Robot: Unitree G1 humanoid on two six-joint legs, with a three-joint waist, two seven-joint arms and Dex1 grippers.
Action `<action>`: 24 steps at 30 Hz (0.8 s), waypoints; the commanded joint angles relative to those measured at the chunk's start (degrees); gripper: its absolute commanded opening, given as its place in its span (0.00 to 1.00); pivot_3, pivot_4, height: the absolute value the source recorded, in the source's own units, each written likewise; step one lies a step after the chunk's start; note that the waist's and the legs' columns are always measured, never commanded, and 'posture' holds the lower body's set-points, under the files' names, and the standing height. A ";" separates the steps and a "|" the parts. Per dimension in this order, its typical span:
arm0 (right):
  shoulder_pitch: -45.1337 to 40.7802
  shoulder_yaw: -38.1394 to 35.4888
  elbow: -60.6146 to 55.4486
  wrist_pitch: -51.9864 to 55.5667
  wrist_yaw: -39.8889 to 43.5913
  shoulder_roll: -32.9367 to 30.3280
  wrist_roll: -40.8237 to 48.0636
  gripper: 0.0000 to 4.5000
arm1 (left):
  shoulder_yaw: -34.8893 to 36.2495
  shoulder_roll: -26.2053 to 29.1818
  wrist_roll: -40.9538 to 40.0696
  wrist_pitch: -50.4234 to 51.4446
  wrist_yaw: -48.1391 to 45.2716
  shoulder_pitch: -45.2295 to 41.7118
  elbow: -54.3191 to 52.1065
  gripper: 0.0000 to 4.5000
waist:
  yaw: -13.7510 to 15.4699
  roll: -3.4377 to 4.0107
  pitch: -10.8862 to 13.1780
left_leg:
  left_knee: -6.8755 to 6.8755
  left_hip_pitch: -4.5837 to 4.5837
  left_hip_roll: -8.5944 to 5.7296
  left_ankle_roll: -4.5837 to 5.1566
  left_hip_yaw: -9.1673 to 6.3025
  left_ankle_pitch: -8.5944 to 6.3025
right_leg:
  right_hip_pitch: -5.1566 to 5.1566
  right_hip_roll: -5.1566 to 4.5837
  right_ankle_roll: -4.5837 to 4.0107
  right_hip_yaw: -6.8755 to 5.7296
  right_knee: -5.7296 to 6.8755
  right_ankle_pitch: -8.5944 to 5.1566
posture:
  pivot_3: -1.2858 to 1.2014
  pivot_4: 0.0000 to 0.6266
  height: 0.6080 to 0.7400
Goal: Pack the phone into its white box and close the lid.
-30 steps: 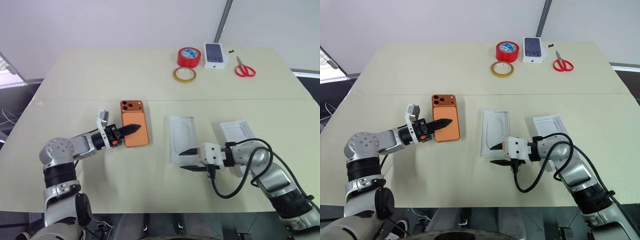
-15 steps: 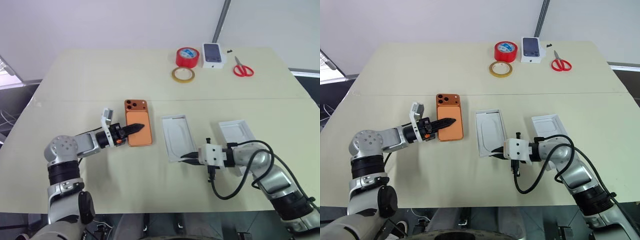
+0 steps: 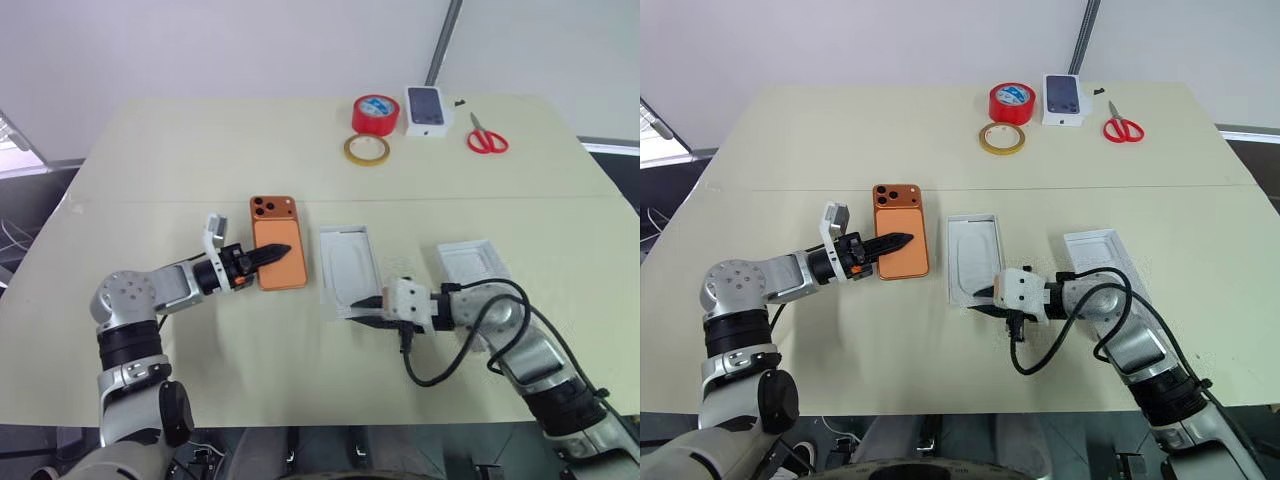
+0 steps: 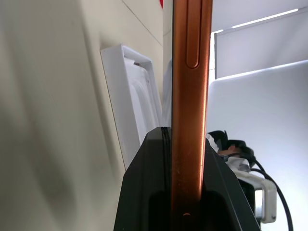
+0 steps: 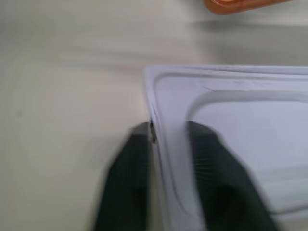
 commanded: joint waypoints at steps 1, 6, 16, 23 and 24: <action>0.35 0.70 -2.75 1.69 0.75 0.20 1.50 0.58 | 1.39 0.63 -2.39 -0.16 -0.12 -1.15 -1.61 0.00 | 0.03 0.00 0.00 | 0.00 0.00 0.00 0.00 0.00 0.00 | 0.00 0.00 0.00 0.00 0.00 0.00 | 0.52 0.24 1.00; -0.45 -0.45 -3.69 3.57 0.99 0.06 3.30 0.58 | 1.36 0.65 -2.85 -0.12 0.20 -0.96 -1.54 0.00 | 0.02 0.00 0.00 | 0.00 0.00 0.00 0.00 0.00 0.00 | 0.00 0.00 0.00 0.00 0.00 0.00 | 0.52 0.24 1.00; -1.11 -2.46 -3.99 4.01 1.00 0.09 6.28 0.58 | 1.01 0.37 -3.29 -0.06 0.47 -0.63 -1.97 0.00 | 0.04 0.00 0.00 | 0.01 0.00 0.00 0.00 0.00 0.00 | 0.00 0.00 0.00 0.00 0.01 0.00 | 0.52 0.24 1.00; 0.42 -0.72 -2.69 1.16 1.96 -1.35 3.65 0.58 | 0.89 0.46 -3.27 -0.16 0.47 -0.60 -2.10 0.00 | 0.03 0.00 0.00 | 0.02 -0.01 0.00 0.00 0.00 0.00 | 0.00 0.00 0.00 0.00 0.01 0.00 | 0.52 0.24 1.00; 0.41 -0.70 -2.13 0.66 2.03 -1.33 3.42 0.58 | 0.92 0.46 -3.27 -0.10 0.51 -0.57 -2.08 0.00 | 0.01 0.00 0.00 | 0.02 -0.01 0.00 0.00 0.00 0.00 | 0.00 0.01 0.00 0.00 0.01 0.00 | 0.52 0.24 1.00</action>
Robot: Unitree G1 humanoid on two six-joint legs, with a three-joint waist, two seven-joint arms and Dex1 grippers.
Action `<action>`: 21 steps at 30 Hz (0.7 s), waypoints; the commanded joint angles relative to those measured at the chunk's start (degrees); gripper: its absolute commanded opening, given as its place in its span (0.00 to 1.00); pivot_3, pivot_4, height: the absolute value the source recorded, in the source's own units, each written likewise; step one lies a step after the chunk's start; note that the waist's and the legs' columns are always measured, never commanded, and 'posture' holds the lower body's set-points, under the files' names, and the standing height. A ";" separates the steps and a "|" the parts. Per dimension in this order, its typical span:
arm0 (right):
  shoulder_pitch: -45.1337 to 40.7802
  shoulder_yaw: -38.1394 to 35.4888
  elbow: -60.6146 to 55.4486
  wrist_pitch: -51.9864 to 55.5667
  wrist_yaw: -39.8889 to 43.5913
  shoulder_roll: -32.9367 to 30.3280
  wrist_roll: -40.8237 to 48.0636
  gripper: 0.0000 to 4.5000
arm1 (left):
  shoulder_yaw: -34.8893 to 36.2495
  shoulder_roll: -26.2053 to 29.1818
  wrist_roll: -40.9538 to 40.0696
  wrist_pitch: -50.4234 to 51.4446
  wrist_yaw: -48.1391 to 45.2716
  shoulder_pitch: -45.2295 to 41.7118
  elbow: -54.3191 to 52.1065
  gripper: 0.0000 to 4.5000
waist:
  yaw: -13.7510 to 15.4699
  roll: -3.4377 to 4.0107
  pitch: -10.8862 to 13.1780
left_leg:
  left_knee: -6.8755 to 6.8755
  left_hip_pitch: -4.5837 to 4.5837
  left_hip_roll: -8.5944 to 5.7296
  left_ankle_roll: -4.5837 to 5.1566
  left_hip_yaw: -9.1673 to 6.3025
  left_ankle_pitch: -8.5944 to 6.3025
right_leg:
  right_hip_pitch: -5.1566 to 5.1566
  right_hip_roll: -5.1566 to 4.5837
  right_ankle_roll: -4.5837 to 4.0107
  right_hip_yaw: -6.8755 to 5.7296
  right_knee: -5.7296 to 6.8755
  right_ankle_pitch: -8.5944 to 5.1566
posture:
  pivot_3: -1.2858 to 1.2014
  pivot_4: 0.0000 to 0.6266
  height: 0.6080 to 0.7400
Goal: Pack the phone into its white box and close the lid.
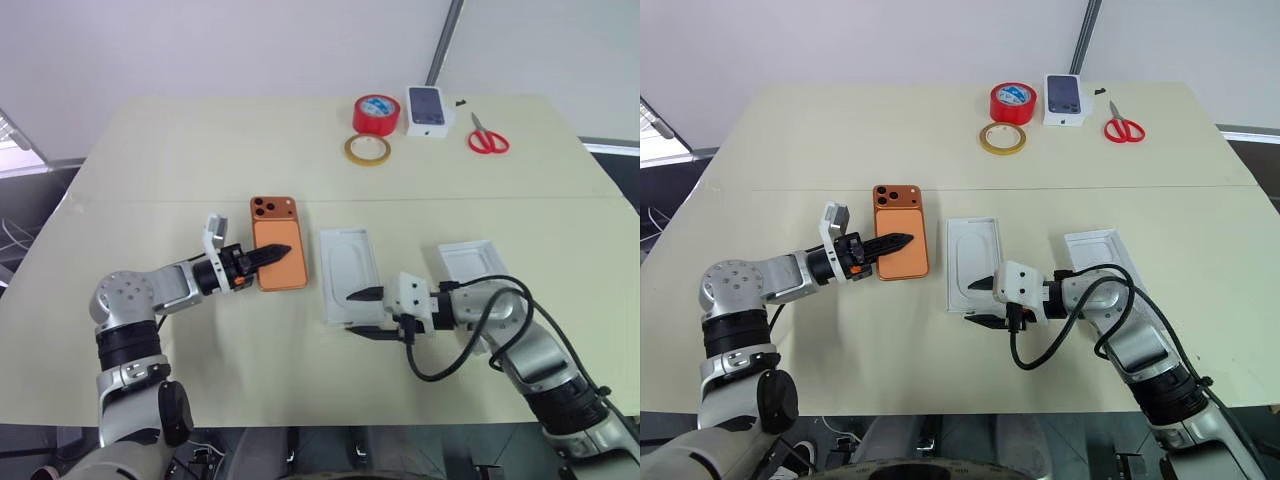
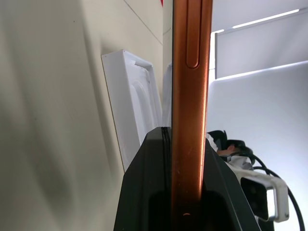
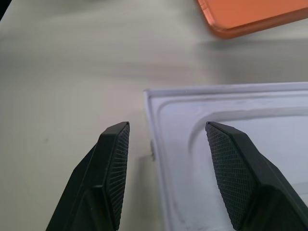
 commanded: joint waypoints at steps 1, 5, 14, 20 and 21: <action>0.06 -0.11 0.31 -2.14 0.15 -0.49 -0.52 0.58 | 0.95 0.25 -2.44 -0.03 -0.45 -0.58 -2.06 0.00 | -0.03 0.00 0.00 | 0.00 0.00 0.00 0.00 0.00 0.00 | 0.00 0.00 0.00 0.00 0.00 0.00 | 0.52 0.24 1.00; 0.18 0.17 1.75 -3.48 -0.30 -0.18 -1.77 0.41 | 1.05 0.00 -2.66 0.20 -0.30 -0.35 -2.30 0.00 | -0.02 0.00 0.00 | 0.01 0.00 0.00 0.00 0.00 0.00 | 0.00 0.00 0.00 0.00 0.01 0.00 | 0.52 0.24 1.00; 0.27 -0.24 1.75 -4.19 -0.86 0.80 -1.47 0.41 | 1.01 0.02 -3.30 0.31 -0.01 -0.32 -2.27 0.00 | -0.01 0.00 0.00 | 0.02 0.00 0.00 0.00 0.00 0.00 | 0.00 0.00 0.00 0.00 0.02 0.00 | 0.52 0.24 1.00; 0.55 0.29 2.54 -5.14 -0.83 0.80 -2.10 0.35 | 0.63 -0.24 -3.75 0.47 0.45 -0.02 -2.75 0.00 | -0.01 0.00 0.00 | 0.02 0.00 0.00 0.00 0.00 0.00 | 0.00 0.00 0.00 0.00 0.02 0.00 | 0.52 0.24 1.00; 0.47 0.32 2.63 -5.03 -1.03 1.01 -2.12 0.29 | 0.65 -0.25 -3.82 0.58 0.51 0.00 -2.78 0.00 | -0.02 0.00 0.00 | 0.02 0.00 0.00 0.00 0.00 0.00 | 0.00 0.00 0.00 0.00 0.02 0.00 | 0.52 0.24 1.00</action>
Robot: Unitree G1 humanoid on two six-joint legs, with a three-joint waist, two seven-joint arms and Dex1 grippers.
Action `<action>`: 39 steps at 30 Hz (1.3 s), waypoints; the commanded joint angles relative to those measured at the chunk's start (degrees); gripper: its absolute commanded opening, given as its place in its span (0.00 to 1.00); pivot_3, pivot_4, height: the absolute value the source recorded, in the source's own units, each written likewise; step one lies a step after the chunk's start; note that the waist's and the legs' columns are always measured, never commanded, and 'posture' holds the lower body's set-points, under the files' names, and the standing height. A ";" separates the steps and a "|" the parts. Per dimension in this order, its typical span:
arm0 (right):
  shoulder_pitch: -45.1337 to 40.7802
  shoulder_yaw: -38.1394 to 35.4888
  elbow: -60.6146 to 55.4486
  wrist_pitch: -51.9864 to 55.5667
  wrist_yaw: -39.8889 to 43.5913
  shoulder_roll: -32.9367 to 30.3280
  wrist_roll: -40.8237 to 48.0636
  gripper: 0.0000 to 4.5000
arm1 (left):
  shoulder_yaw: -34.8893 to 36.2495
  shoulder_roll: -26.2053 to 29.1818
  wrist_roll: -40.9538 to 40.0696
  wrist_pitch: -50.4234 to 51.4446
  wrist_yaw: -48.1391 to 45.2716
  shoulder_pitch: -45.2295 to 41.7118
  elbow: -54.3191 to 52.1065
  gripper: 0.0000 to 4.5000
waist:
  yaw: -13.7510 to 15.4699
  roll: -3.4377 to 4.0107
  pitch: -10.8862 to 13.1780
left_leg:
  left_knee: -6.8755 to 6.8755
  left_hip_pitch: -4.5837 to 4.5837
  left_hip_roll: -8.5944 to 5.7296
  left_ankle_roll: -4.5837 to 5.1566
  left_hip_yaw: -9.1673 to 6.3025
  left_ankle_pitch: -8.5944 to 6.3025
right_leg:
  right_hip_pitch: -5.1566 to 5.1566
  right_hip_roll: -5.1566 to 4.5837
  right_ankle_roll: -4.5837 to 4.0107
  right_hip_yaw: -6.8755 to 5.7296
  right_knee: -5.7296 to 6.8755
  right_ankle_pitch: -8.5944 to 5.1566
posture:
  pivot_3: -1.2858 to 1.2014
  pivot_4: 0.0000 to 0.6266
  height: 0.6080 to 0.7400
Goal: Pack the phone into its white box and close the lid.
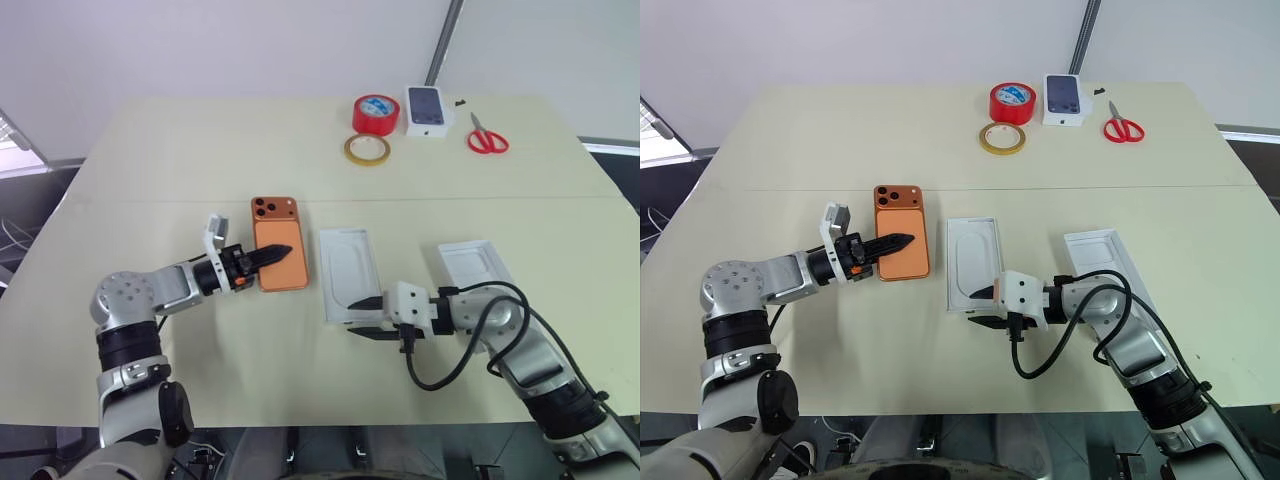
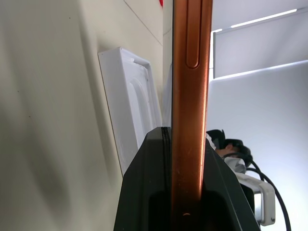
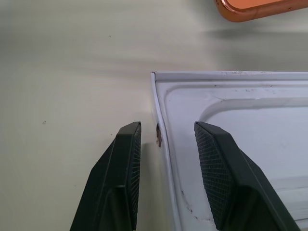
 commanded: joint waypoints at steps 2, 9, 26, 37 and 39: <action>-0.14 0.40 0.11 -1.14 -0.49 0.40 -0.45 0.13 | 0.69 -0.04 -2.62 0.43 -0.35 -0.27 -2.49 0.00 | -0.01 0.00 0.00 | 0.00 0.00 0.00 0.00 0.00 0.00 | 0.00 0.00 0.00 0.00 0.00 0.00 | 0.52 0.24 1.00; -0.47 1.28 0.81 -1.97 -1.20 0.69 -1.66 0.01 | 1.16 0.22 -3.11 0.77 0.16 -0.65 -2.24 0.00 | -0.05 0.00 -0.01 | 0.01 0.01 0.00 0.00 0.00 0.00 | 0.00 0.01 0.00 0.00 0.01 0.00 | 0.52 0.24 1.00; -5.74 5.75 0.72 4.04 -4.49 8.68 -3.44 0.15 | 2.40 -3.65 -5.74 2.53 3.61 -2.80 -1.64 0.00 | -0.08 -0.02 -0.01 | 0.09 0.04 0.00 -0.04 0.00 0.03 | -0.02 0.03 0.00 0.00 0.16 0.00 | 0.52 0.24 1.00; -4.69 -0.73 -6.70 7.74 -2.95 3.84 2.36 0.75 | -1.13 -4.59 -4.80 0.79 3.03 -2.22 -2.40 0.00 | -0.11 -0.02 -0.01 | 0.10 0.03 -0.01 -0.04 0.00 0.02 | -0.02 0.02 0.00 0.00 0.17 0.00 | 0.52 0.24 1.00; -3.26 -3.62 -7.48 8.81 -2.22 1.22 4.03 0.75 | -2.51 -5.16 -4.44 0.77 3.09 -1.79 -2.51 0.00 | 0.00 -0.02 -0.01 | 0.09 0.03 -0.01 -0.04 0.00 0.02 | -0.02 0.02 0.00 0.00 0.16 0.00 | 0.52 0.24 1.00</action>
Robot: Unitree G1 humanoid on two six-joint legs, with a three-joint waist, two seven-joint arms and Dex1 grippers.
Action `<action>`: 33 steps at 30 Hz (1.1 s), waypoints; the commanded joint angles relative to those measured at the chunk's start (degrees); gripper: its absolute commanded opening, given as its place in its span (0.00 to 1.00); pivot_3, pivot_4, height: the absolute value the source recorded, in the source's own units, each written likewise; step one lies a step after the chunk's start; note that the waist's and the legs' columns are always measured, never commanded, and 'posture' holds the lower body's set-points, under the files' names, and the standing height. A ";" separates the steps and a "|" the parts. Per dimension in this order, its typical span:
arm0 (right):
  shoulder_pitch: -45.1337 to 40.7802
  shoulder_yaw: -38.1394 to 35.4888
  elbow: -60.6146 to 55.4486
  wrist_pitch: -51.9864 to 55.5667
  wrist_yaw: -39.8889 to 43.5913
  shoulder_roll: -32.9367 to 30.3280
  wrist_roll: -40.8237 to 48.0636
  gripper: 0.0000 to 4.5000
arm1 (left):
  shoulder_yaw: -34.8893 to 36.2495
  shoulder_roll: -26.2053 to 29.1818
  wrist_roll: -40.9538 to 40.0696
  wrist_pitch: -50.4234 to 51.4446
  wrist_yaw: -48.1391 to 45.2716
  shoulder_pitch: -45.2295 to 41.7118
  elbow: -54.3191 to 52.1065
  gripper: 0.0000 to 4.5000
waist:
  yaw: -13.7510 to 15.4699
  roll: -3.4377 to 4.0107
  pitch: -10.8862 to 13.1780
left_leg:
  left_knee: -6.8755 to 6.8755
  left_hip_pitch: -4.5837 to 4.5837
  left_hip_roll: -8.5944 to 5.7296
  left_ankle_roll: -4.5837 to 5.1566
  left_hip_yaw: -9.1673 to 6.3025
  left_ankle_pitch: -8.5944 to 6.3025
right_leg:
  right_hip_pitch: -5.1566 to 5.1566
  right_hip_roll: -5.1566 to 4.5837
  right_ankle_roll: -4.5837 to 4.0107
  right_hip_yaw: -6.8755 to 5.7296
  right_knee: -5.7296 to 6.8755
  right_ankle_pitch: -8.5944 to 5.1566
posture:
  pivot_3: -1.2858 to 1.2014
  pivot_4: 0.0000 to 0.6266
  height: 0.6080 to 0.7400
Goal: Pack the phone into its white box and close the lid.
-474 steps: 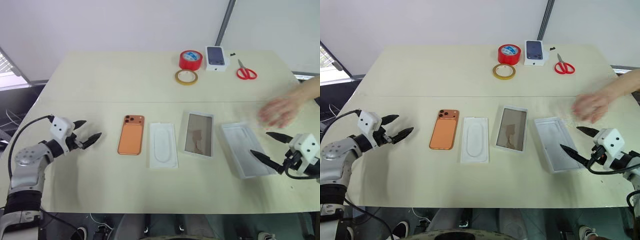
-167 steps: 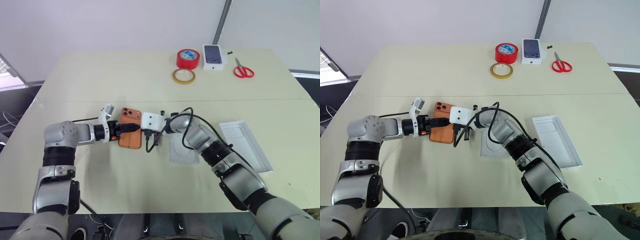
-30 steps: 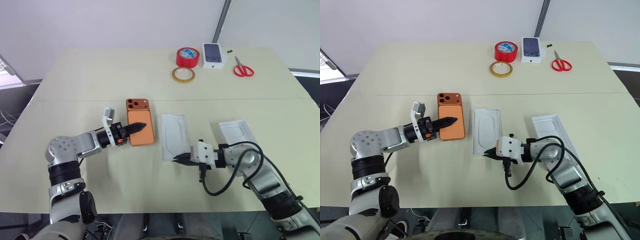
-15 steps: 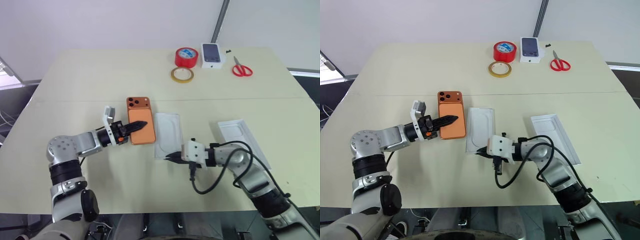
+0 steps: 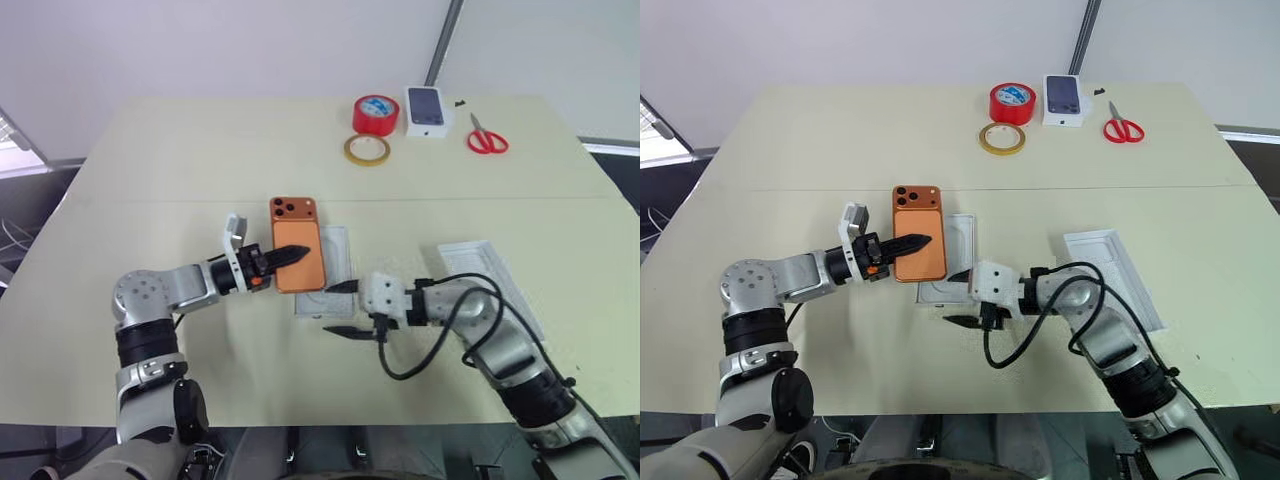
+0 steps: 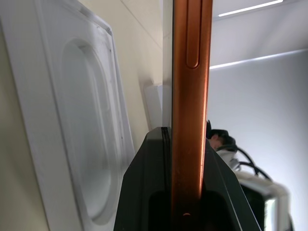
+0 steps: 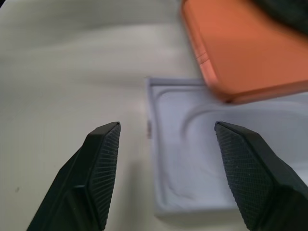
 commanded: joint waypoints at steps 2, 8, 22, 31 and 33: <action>2.50 -6.27 -2.16 1.28 1.27 -5.07 3.40 0.75 | -2.59 -0.71 -0.60 -0.37 -1.16 -0.12 -2.14 0.00 | 0.23 0.00 0.00 | -0.01 -0.01 0.00 0.01 0.00 0.00 | 0.01 0.00 0.00 0.00 0.00 0.00 | 0.52 0.24 1.00; 2.91 -9.14 0.12 0.17 0.40 -7.74 3.18 0.76 | -3.56 0.12 0.07 -1.33 -1.88 -0.43 -0.63 0.49 | -0.12 -0.01 0.01 | -0.02 -0.02 0.02 0.00 0.00 0.00 | 0.01 0.01 0.00 0.00 -0.04 0.00 | 0.52 0.24 1.00; -0.15 -5.85 2.89 -1.15 -2.55 -2.74 1.29 0.76 | -13.02 5.41 3.99 -1.34 -4.94 -4.64 -4.93 0.80 | 0.10 0.01 -0.01 | 0.00 -0.01 0.03 -0.01 0.00 0.01 | 0.01 0.02 0.00 0.01 -0.02 0.00 | 0.52 0.24 1.00; -1.53 -5.12 5.17 -3.25 -3.34 -1.66 0.22 0.76 | -16.87 10.24 4.99 -0.95 -7.09 -4.95 -9.87 0.80 | -0.05 0.01 0.00 | 0.00 -0.02 0.03 -0.01 0.00 0.01 | 0.00 0.02 0.00 0.01 0.00 0.00 | 0.52 0.24 1.00; -1.45 -5.46 5.59 -3.56 -3.39 -1.78 0.18 0.76 | -16.52 11.91 4.81 -0.84 -7.88 -5.04 -9.86 0.80 | -0.04 0.01 0.00 | 0.00 -0.01 0.03 -0.01 0.00 0.02 | -0.01 0.02 0.00 0.01 0.01 0.00 | 0.52 0.24 1.00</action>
